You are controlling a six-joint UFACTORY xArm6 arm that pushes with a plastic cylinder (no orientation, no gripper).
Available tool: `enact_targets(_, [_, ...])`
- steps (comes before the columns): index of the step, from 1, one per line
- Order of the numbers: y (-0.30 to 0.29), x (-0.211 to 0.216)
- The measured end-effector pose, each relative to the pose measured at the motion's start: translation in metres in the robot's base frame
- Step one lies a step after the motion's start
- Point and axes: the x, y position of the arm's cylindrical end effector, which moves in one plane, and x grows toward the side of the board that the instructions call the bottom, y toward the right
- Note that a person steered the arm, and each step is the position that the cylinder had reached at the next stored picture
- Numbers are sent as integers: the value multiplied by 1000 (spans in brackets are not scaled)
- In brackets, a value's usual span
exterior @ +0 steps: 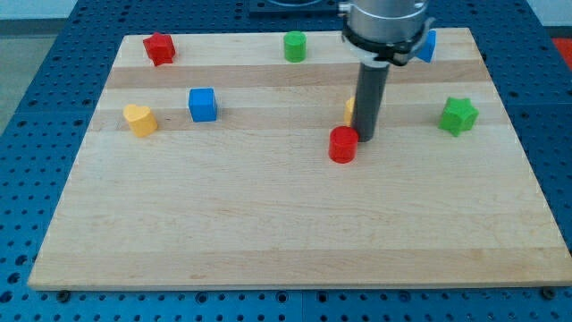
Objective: Move the red circle diagonally to the blue cube
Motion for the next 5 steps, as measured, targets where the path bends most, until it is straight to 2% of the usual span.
enact_targets(2, [-41,14])
enact_targets(5, [-47,68])
